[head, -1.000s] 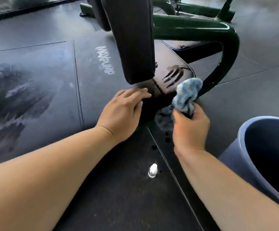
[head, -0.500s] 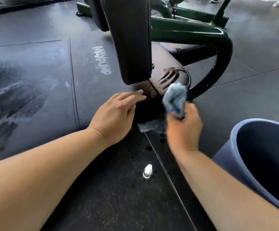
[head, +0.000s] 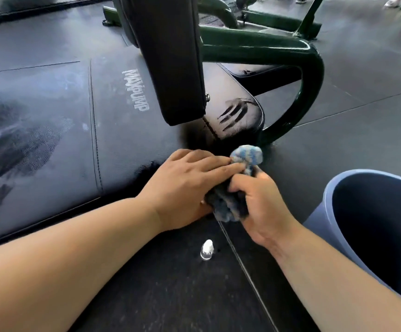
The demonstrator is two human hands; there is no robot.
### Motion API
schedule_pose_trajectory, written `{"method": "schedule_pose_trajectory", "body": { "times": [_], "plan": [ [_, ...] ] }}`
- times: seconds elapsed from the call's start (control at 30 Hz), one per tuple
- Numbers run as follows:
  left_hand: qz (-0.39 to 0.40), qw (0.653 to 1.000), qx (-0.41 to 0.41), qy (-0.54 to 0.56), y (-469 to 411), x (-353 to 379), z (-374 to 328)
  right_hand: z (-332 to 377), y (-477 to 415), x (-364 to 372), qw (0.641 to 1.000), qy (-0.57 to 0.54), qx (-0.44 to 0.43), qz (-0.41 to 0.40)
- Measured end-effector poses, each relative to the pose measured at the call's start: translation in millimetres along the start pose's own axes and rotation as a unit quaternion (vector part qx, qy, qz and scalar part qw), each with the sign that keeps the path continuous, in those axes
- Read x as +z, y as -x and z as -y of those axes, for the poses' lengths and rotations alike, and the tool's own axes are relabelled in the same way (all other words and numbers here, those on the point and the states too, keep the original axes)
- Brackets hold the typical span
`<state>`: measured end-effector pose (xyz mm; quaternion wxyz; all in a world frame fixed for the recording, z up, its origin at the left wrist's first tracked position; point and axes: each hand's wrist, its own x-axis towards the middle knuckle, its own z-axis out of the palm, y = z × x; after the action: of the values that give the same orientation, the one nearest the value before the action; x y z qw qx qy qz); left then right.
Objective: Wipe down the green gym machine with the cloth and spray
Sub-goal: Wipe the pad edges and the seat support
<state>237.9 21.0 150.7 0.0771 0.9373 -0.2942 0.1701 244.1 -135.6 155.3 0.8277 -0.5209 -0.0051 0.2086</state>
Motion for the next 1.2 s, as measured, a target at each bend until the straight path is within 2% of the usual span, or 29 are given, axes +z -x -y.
{"method": "schedule_pose_trajectory", "body": {
  "times": [0.17, 0.23, 0.3, 0.37, 0.43, 0.47, 0.5, 0.53, 0.57, 0.6, 0.7, 0.8, 0.97, 1.07, 1.2],
  "plan": [
    [-0.126, 0.974, -0.133, 0.136, -16.5, -9.0, -3.5, 11.1, -4.2, -38.9, 0.996, -0.013, 0.068, 0.059],
    [-0.135, 0.966, -0.147, 0.162, -21.6, -10.2, -11.9, 11.5, -3.8, -37.1, 0.983, -0.122, 0.099, 0.097],
    [-0.116, 0.97, -0.127, 0.17, -23.7, -6.0, -15.5, 10.6, -2.6, -29.0, 0.974, -0.199, 0.085, 0.068],
    [-0.097, 0.983, -0.091, 0.123, -18.6, -2.2, -7.7, 10.5, -4.1, -19.7, 0.985, -0.168, 0.033, 0.007],
    [-0.078, 0.99, -0.083, 0.088, -7.5, -2.0, 6.3, 13.0, -13.5, -17.4, 0.986, -0.086, -0.082, -0.118],
    [-0.071, 0.991, -0.088, 0.076, -0.7, -2.7, 13.2, 14.9, -20.1, -18.9, 0.964, -0.015, -0.148, -0.218],
    [-0.065, 0.991, -0.096, 0.06, 5.4, -2.6, 19.5, 15.9, -30.2, -22.4, 0.927, 0.069, -0.198, -0.312],
    [-0.059, 0.992, -0.102, 0.043, 10.2, -2.1, 23.8, 15.9, -36.9, -20.9, 0.891, 0.132, -0.226, -0.371],
    [-0.051, 0.993, -0.106, 0.031, 13.3, -1.5, 25.9, 12.3, -41.8, -16.6, 0.871, 0.173, -0.236, -0.394],
    [-0.043, 0.993, -0.106, 0.026, 13.8, -1.1, 27.1, 6.8, -45.2, -11.0, 0.866, 0.193, -0.237, -0.395],
    [-0.036, 0.993, -0.102, 0.035, 10.8, -2.5, 27.9, -22.0, -36.9, 11.6, 0.875, 0.25, -0.262, -0.322],
    [-0.047, 0.991, -0.111, 0.056, 12.3, -4.6, 27.9, -34.1, -24.0, 12.0, 0.854, 0.341, -0.295, -0.26],
    [-0.076, 0.986, -0.141, 0.05, 29.2, -7.8, 29.5, -14.3, -47.2, -10.6, 0.844, 0.276, -0.298, -0.352],
    [-0.083, 0.985, -0.146, 0.045, 35.6, -8.8, 30.8, -33.1, -40.4, 3.1, 0.858, 0.3, -0.281, -0.308],
    [-0.104, 0.976, -0.173, 0.081, 37.9, -10.7, 31.9, -37.9, -32.2, 9.6, 0.823, 0.369, -0.35, -0.253]
  ]
}}
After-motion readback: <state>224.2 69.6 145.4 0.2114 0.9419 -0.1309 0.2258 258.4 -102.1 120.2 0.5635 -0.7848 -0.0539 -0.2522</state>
